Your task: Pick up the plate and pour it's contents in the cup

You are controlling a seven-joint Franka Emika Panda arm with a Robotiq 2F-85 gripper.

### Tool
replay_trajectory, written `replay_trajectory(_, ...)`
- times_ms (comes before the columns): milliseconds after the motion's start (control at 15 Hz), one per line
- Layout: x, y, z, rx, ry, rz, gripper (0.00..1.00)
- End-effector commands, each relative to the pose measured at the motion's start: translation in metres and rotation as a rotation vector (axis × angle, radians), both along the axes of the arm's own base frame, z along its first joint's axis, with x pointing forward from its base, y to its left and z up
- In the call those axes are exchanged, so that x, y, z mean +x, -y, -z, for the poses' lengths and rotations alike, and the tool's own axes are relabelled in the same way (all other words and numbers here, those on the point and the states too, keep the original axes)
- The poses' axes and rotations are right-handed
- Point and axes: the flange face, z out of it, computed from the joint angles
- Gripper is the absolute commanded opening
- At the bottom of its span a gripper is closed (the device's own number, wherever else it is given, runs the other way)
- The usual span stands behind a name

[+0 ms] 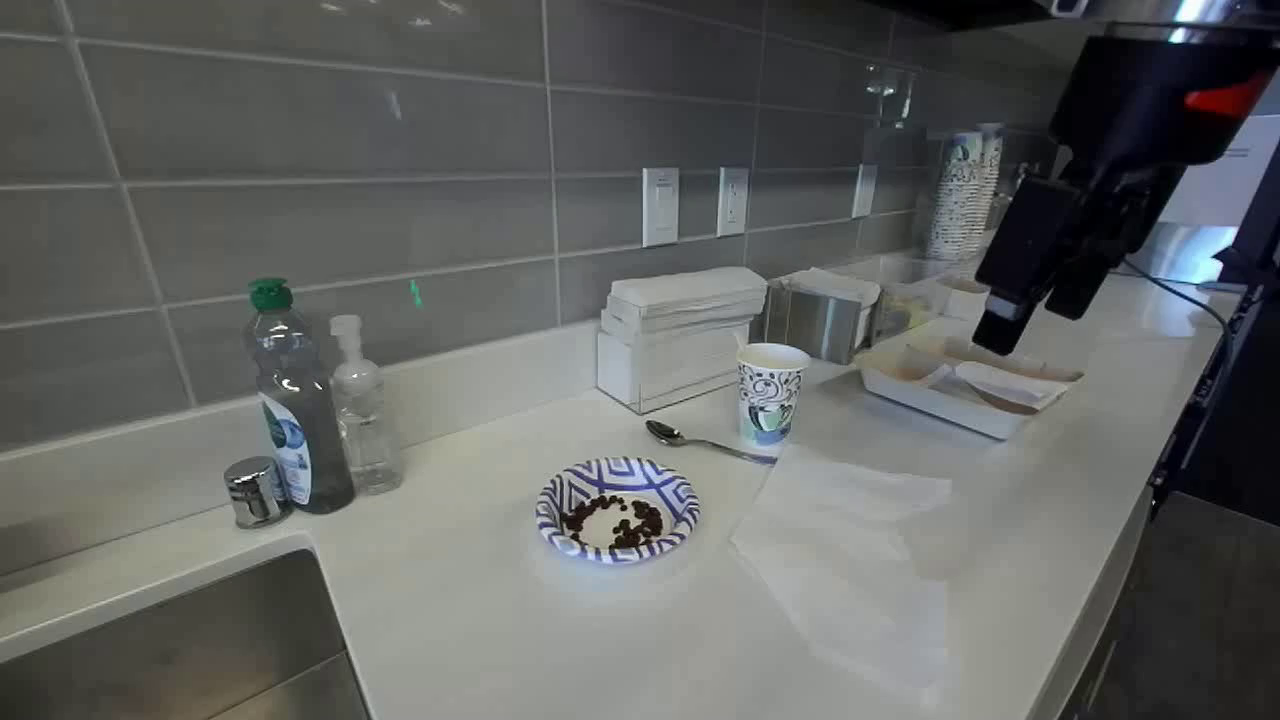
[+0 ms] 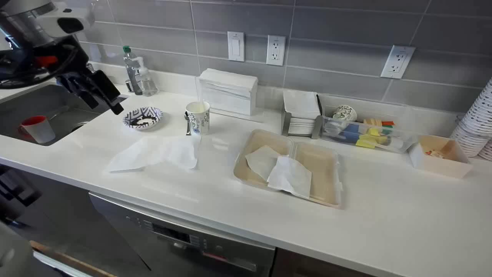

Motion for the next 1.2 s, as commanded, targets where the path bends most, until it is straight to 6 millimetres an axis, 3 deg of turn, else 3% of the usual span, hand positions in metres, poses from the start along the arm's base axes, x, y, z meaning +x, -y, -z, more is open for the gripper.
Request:
replay_trajectory(0,0.0,0.0,-0.001,0.0,-0.001,0.0,1.0)
replay_trajectory(400,0.005,0.0,0.002,0.03,-0.007,0.006,1.0)
replay_trajectory(733,0.052,-0.005,0.03,0.171,0.034,0.077,1.0)
replay_trajectory(1133,0.121,-0.01,0.091,0.289,0.002,0.169,1.0)
